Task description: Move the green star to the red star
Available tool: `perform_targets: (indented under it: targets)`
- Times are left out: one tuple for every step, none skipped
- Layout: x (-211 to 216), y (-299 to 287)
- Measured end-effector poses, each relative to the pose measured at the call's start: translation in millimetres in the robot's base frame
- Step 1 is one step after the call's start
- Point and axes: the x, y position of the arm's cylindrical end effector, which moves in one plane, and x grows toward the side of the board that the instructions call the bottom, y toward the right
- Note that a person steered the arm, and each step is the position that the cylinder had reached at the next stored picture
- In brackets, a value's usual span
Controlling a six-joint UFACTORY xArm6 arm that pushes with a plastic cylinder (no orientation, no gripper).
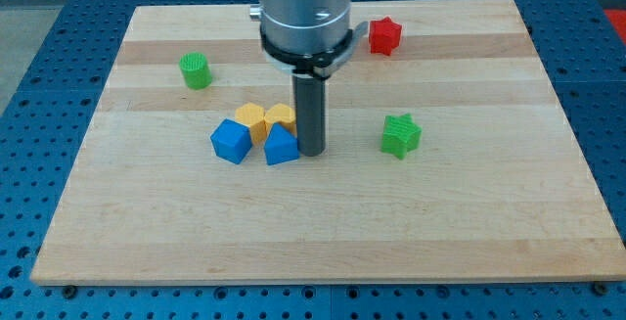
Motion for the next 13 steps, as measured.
perform_targets:
  targets:
    - [0.0, -13.4]
    - [0.0, -8.7]
    - [3.8, 23.8]
    - [17.6, 58.9]
    - [20.2, 100.6]
    - [20.0, 131.0]
    - [11.4, 134.0]
    - [-11.0, 126.7]
    - [-34.6, 122.5]
    - [-58.4, 115.0]
    - [-81.8, 106.8]
    - [-104.0, 98.6]
    - [-119.6, 95.4]
